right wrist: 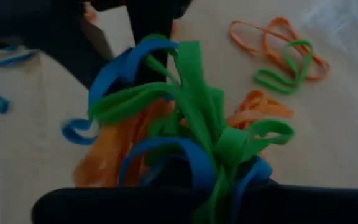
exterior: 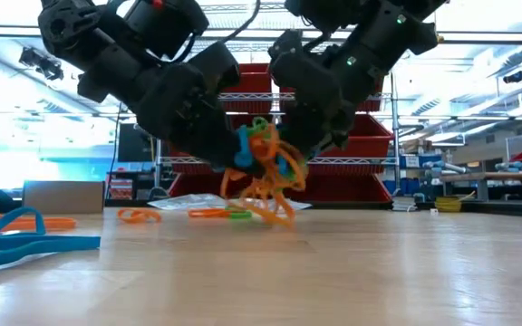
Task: Sort rubber bands
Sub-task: Prepare the rubber bands to put into the zip bags
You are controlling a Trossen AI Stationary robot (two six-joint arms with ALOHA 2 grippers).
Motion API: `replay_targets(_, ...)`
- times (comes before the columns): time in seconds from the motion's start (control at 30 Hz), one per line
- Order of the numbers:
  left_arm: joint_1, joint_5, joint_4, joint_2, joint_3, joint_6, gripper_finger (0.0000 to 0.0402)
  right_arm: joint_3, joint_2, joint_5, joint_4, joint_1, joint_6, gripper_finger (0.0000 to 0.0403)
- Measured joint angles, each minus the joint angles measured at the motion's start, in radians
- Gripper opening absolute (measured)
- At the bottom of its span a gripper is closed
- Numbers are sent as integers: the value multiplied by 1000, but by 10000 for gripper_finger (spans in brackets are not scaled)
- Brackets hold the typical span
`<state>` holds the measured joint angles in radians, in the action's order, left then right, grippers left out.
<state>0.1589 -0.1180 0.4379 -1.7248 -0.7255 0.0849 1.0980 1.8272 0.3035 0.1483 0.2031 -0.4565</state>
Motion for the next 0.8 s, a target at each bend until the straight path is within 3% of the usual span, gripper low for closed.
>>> replay_targets(0.43, 2, -75, -223, 49, -3, 24, 205, 0, -2, 30, 101, 6, -3, 157)
replay_targets(0.8, 43, -92, -559, 343, -2, 55, 213, -1, -64, 12, 86, 24, 30, 194)
